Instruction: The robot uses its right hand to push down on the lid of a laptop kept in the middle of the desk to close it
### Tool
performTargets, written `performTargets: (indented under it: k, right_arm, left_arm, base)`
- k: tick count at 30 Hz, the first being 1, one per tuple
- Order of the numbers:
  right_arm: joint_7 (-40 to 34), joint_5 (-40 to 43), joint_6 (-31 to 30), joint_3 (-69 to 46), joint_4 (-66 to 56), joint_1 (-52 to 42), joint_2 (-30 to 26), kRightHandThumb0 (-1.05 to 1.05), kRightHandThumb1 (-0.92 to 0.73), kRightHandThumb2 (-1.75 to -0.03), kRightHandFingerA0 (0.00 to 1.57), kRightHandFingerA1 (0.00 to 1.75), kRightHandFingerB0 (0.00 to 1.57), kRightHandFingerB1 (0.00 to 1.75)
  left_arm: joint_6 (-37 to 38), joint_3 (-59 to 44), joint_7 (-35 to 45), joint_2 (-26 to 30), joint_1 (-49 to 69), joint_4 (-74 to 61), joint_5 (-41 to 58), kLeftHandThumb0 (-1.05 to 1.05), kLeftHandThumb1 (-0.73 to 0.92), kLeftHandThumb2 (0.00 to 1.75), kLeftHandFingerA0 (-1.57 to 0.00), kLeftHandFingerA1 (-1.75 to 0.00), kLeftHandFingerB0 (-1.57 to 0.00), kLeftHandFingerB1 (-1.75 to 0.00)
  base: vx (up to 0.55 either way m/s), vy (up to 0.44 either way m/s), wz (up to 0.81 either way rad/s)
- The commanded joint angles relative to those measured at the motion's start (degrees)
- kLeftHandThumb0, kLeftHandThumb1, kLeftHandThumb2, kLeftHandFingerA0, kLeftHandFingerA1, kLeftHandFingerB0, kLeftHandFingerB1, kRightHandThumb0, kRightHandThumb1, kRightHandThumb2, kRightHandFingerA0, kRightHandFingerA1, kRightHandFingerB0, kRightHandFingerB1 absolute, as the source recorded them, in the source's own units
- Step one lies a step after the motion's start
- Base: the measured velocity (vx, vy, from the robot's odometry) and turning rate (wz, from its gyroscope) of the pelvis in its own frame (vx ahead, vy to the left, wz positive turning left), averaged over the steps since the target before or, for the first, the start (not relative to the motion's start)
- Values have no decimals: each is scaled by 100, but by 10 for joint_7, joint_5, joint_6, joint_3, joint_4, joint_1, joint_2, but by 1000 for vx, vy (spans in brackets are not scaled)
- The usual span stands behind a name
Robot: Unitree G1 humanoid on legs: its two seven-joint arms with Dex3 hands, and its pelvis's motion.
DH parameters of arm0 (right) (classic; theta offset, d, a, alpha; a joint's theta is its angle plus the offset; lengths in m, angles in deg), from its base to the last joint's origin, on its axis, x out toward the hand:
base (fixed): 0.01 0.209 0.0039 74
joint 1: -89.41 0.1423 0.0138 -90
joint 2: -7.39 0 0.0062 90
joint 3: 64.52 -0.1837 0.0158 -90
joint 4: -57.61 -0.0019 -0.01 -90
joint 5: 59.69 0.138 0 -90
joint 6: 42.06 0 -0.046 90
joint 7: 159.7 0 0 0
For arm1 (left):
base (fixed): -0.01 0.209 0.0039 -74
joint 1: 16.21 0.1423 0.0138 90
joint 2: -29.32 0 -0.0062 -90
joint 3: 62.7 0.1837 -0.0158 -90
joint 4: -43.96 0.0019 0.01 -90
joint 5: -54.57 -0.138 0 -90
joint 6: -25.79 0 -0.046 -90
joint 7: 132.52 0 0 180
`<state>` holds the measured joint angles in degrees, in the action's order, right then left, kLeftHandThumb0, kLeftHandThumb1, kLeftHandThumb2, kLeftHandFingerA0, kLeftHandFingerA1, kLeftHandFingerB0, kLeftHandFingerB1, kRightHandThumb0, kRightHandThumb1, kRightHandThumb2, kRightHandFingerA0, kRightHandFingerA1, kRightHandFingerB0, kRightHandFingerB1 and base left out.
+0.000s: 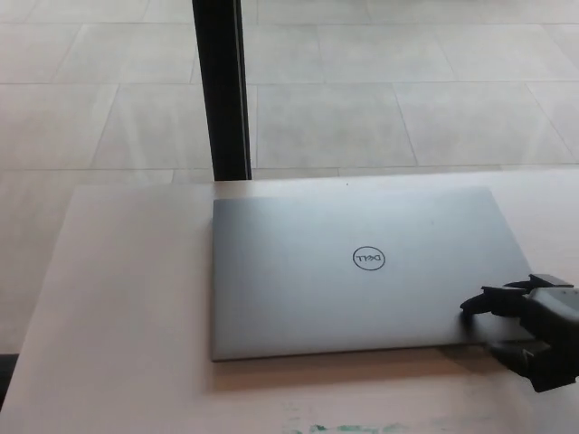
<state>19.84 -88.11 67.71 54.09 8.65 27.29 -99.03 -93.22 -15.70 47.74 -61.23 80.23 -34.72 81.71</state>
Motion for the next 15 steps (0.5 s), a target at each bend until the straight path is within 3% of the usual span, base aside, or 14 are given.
performTargets:
  k: [1,2,3,4,5,6,9,10,11,12,13,14,15]
  right_arm:
    - [0,-50,-43,23,53,-28,21,-87,-92,-77,44,70,42,40]
    - [-6,-52,-46,25,69,-27,29,-91,-78,-96,41,66,38,47]
    - [-12,-55,-50,28,85,-24,37,-83,-92,-74,40,61,41,42]
    - [-15,-57,-52,29,95,-23,40,-90,-79,-90,41,68,40,47]
    - [-11,-56,-53,30,103,-19,42,-86,-92,-76,37,63,39,43]
    - [-9,-53,-51,28,106,-17,42,-82,-92,-73,38,60,41,44]
    - [-9,-46,-42,23,109,-10,41,-85,-92,-75,36,64,37,44]
    - [-8,-46,-39,21,104,-2,37,-90,-78,-95,41,70,37,48]
    - [-7,-48,-39,21,101,0,35,-91,-81,-88,36,66,36,45]
    - [-1,-47,-39,20,99,3,33,-85,-82,-122,30,61,31,51]
    - [-2,-48,-35,19,93,3,29,-83,-81,-121,35,63,31,50]
    - [-3,-51,-29,19,89,7,23,-83,-92,-72,36,56,38,39]
    - [-2,-53,-28,19,84,7,20,-82,-92,-76,36,55,39,39]
  left_arm:
    - [-8,5,4,10,2,4,5,-98,56,107,-48,-68,-46,-62]
    - [-9,5,4,9,3,1,6,-101,78,64,-51,-66,-48,-56]
    - [-10,6,3,8,6,-3,6,-101,78,64,-51,-66,-48,-56]
    - [-10,5,3,8,7,-1,7,-98,56,107,-49,-68,-47,-62]
    - [-9,6,2,8,7,-1,6,-98,55,107,-49,-68,-47,-62]
    - [-11,5,-1,7,7,-4,8,-99,55,107,-48,-68,-46,-62]
    - [-16,8,3,10,13,-14,9,-100,56,108,-46,-68,-44,-62]
    - [-21,8,1,12,11,-16,12,-98,56,107,-45,-68,-44,-62]
    - [-22,7,-6,10,11,-18,11,-100,78,64,-51,-66,-48,-56]
    - [-22,7,-7,10,11,-19,11,-98,56,107,-48,-68,-46,-62]
    - [-23,7,-6,9,12,-19,11,-98,55,107,-48,-68,-46,-62]
    - [-20,7,-8,8,12,-16,10,-98,55,107,-49,-68,-47,-62]
    - [-19,7,-7,8,12,-15,10,-100,78,64,-51,-66,-48,-56]
  base:
    - [0,0,0]
    - [0,0,0]
    - [0,0,0]
    - [0,0,0]
    - [0,0,0]
    - [0,0,0]
    - [0,0,0]
    - [0,0,0]
    - [0,0,0]
    - [0,0,0]
    - [0,0,0]
    - [0,0,0]
    - [0,0,0]
